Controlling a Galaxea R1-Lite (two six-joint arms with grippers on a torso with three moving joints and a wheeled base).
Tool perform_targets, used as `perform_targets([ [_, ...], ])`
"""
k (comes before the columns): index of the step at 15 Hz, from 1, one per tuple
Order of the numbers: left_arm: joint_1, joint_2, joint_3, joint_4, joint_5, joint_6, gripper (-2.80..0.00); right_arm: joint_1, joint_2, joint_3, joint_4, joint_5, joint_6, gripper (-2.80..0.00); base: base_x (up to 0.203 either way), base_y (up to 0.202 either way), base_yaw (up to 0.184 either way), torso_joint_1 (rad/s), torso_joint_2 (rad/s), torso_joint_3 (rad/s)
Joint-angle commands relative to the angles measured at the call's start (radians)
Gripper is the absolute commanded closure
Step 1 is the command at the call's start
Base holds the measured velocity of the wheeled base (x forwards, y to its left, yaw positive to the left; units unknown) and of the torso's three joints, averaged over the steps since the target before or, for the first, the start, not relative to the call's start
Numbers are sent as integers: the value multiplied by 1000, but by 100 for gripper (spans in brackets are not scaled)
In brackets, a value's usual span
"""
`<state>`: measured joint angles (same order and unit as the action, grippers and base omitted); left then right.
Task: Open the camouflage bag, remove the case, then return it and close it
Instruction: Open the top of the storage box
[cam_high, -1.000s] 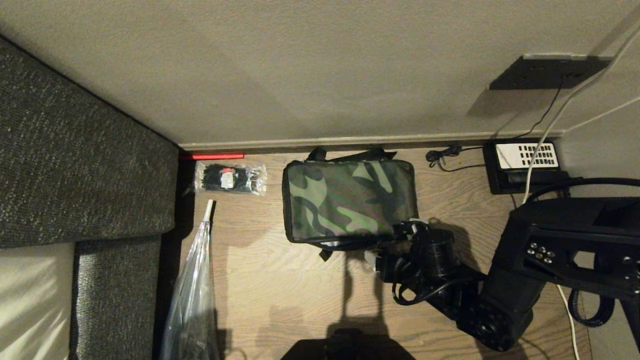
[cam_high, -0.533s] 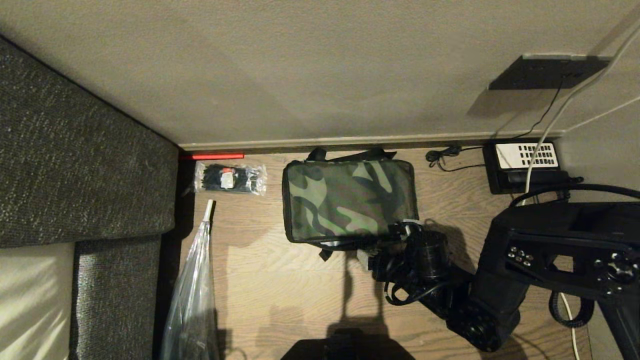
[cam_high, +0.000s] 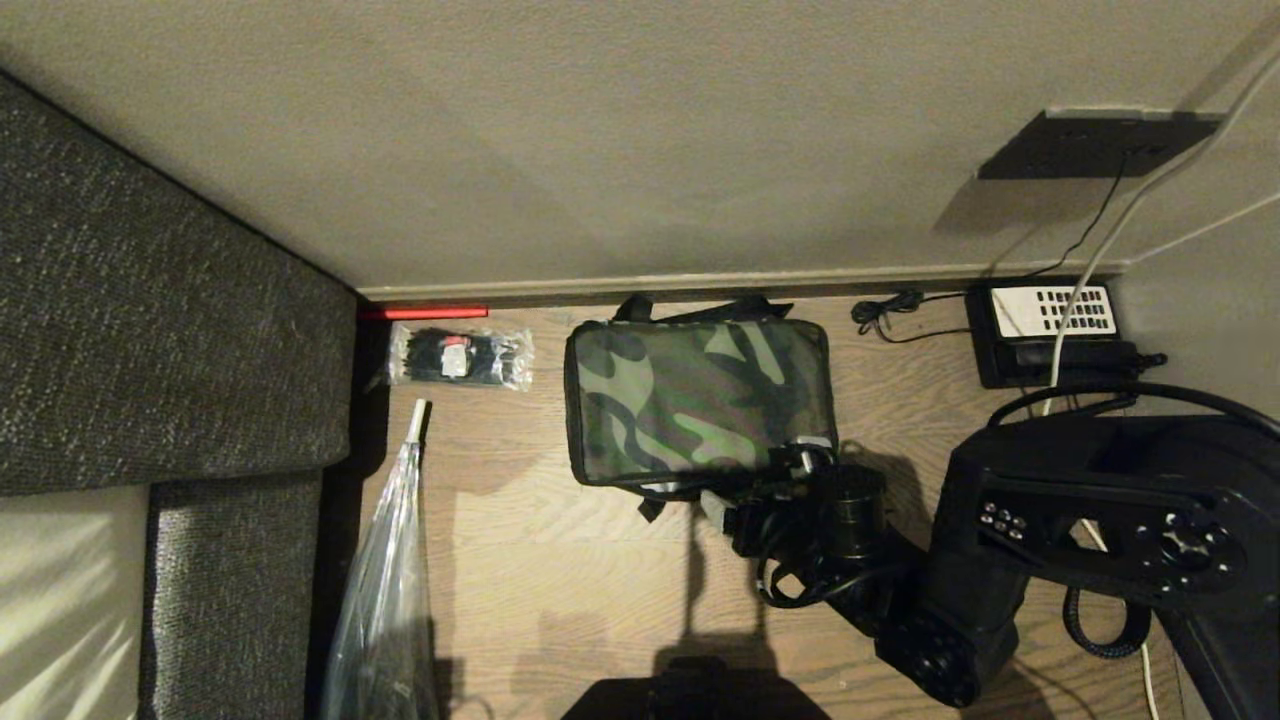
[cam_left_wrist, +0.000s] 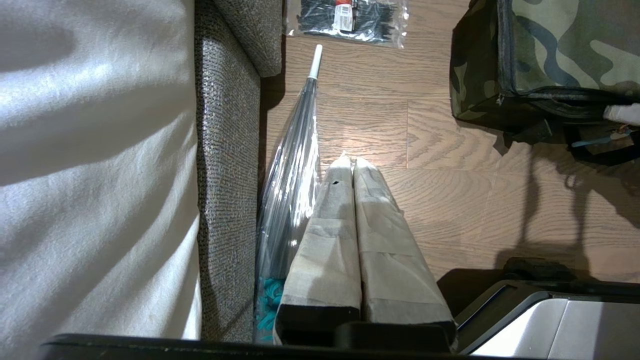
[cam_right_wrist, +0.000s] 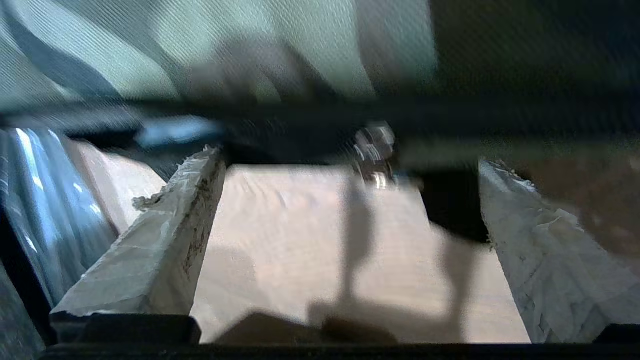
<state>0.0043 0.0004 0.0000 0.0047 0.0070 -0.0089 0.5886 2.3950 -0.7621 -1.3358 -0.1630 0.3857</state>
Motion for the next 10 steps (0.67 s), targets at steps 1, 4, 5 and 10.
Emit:
perform_targets([
  [1,0,-2,3,0,1,0,0,-1,15,-3,-19,-1,1,-280,0,0,0,0,0,0],
  [4,0,-2,3,0,1,0,0,-1,15,-3,-19,-1,1,0,0,0,0,0,0,0],
  [5,0,-2,3,0,1,0,0,-1,15,-3,-19,-1,1,0,0,0,0,0,0,0],
  [10,0,-2,3,0,1,0,0,-1,18,-13,-22,-3,-21,0,0,0,0,0,0,0],
])
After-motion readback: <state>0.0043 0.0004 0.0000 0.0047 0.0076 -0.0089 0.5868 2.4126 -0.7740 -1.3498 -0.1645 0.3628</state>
